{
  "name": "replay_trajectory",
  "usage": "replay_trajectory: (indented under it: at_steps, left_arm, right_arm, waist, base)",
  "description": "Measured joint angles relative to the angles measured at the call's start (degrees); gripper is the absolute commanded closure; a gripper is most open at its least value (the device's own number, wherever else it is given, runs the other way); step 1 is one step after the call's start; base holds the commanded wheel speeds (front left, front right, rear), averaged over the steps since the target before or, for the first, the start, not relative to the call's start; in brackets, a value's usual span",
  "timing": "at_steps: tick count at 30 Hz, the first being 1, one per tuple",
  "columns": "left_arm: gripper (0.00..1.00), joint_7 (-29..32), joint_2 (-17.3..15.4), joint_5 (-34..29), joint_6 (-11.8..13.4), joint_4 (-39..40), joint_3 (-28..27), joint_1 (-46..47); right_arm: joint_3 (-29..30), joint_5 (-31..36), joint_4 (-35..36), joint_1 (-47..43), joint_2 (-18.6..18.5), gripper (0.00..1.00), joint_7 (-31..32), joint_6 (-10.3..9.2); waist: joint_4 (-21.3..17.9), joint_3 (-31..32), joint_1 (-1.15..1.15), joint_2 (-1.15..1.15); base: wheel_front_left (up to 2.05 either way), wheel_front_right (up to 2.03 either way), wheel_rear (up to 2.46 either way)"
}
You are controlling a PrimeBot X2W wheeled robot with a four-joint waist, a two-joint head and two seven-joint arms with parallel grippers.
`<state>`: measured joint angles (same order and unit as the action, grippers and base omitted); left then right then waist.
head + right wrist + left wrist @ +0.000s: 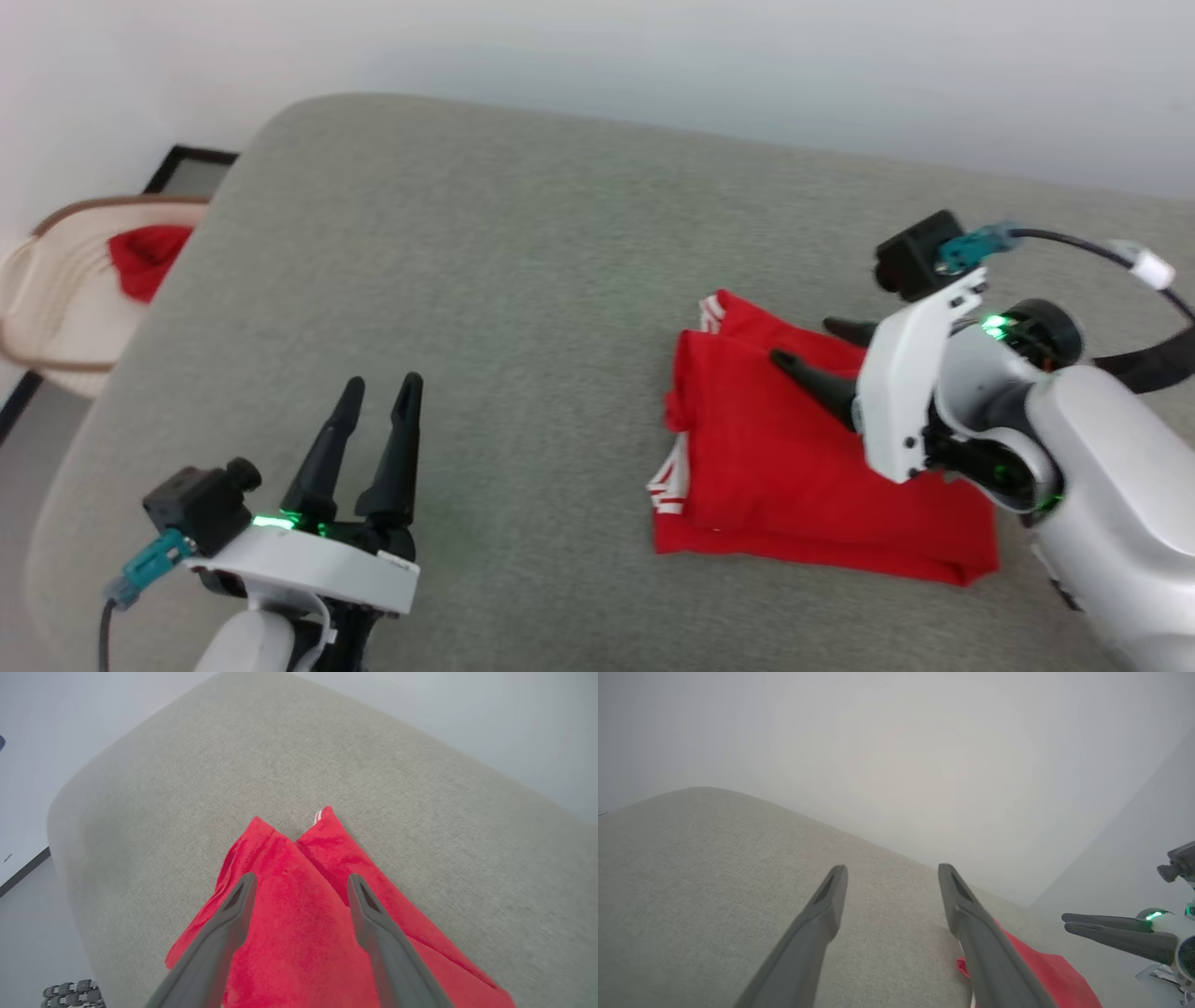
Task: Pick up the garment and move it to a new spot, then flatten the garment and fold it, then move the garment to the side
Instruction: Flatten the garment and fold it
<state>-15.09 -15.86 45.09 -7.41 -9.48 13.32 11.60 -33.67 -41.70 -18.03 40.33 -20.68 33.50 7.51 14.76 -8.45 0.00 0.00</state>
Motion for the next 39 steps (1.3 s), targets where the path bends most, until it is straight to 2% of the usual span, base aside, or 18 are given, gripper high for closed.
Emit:
replay_trajectory:
  at_steps: [4,10,17,22,31,39]
  left_arm:
    - [0.0,0.0,-0.6,-0.8,0.0,0.4,-0.5,-0.5]
    - [0.0,0.0,-1.3,-3.0,0.0,1.4,-1.5,-1.9]
    - [0.0,0.0,-2.0,-4.0,0.0,1.7,-3.1,-4.0]
    - [0.0,0.0,-2.4,-4.4,0.0,2.0,-5.0,-6.4]
    - [0.0,0.0,-2.5,-6.4,0.0,3.2,-9.7,-10.1]
    - [0.0,0.0,-2.4,-7.8,0.0,3.4,-11.8,-11.9]
  right_arm:
    - [0.3,0.2,2.5,-1.4,-2.7,0.0,-4.5,0.0]
    - [2.2,0.5,4.5,-4.9,-5.7,0.0,-15.0,0.0]
    - [4.4,4.3,3.5,-9.7,-9.0,0.0,-28.1,0.01]
    - [7.7,5.9,1.9,-13.8,-10.2,0.0,-35.2,0.0]
    - [16.2,7.1,2.3,-22.9,-11.5,0.0,-41.1,0.0]
    - [21.9,9.3,5.8,-29.3,-9.9,0.0,-40.6,0.01]
  waist:
    - [-2.7,0.6,0.0,0.0]
    - [-7.5,1.5,0.0,0.0]
    - [-13.1,2.7,0.0,0.0]
    - [-16.5,3.8,0.0,0.0]
    - [-19.2,6.7,0.0,0.0]
    - [-19.2,7.4,0.0,0.0]
  base:
    - [0.0,0.0,0.0]
    - [0.0,0.0,0.0]
    - [0.0,0.0,0.0]
    - [0.0,0.0,0.0]
    - [0.0,0.0,0.0]
    - [0.0,0.0,0.0]
